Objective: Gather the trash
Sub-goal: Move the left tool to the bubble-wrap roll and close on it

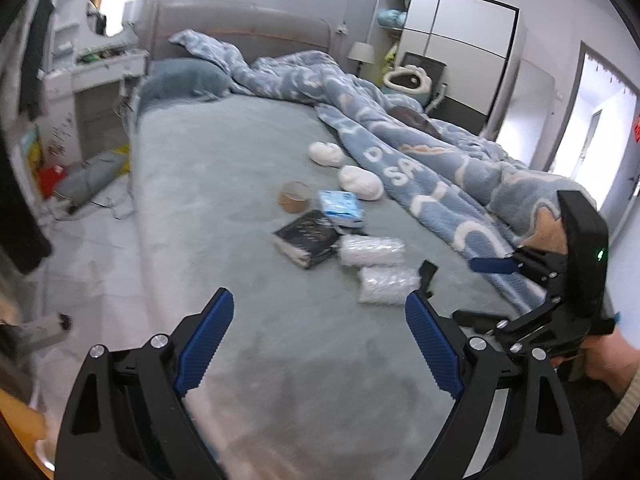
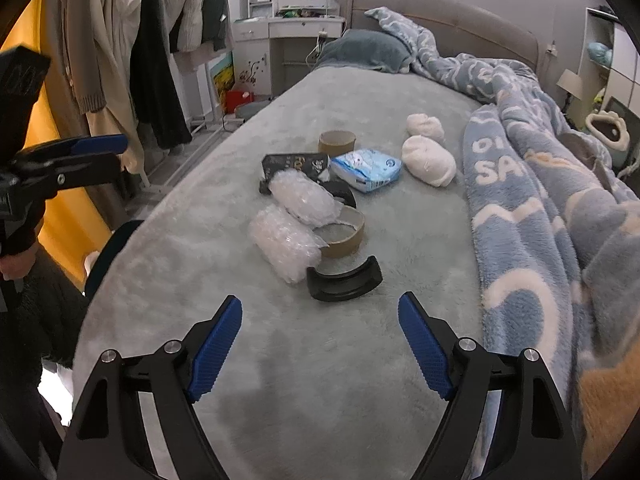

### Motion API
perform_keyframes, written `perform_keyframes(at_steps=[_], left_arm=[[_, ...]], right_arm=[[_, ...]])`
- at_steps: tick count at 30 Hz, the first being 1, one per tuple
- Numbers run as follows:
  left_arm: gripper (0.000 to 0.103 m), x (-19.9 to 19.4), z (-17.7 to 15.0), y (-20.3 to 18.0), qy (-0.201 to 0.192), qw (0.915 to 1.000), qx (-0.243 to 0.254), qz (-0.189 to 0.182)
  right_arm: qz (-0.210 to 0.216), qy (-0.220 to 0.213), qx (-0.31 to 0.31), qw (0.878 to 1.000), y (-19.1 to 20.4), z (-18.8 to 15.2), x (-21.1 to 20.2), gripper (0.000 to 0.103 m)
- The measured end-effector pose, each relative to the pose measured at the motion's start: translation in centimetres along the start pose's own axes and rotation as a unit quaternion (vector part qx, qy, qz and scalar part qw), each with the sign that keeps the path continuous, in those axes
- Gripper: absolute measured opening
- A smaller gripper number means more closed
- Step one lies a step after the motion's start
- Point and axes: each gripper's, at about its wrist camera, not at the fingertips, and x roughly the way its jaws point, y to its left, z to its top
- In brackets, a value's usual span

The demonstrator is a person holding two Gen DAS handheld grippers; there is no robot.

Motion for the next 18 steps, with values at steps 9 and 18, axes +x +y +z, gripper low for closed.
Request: perform_keyframes(at_steps=[9, 18], left_arm=[[0.090, 5.2, 1.7, -2.1, 0.023, 0.9986, 0.017, -0.044], [0.090, 9.4, 2.5, -3.0, 0.050, 0.9975, 0.031, -0.037]], right_arm=[[0.025, 0.022, 0.009, 0.999, -2.5, 0.3, 3.5, 0.067], [0.057, 0.032, 0.002, 0.998, -3.0, 0.4, 5.7, 0.055]])
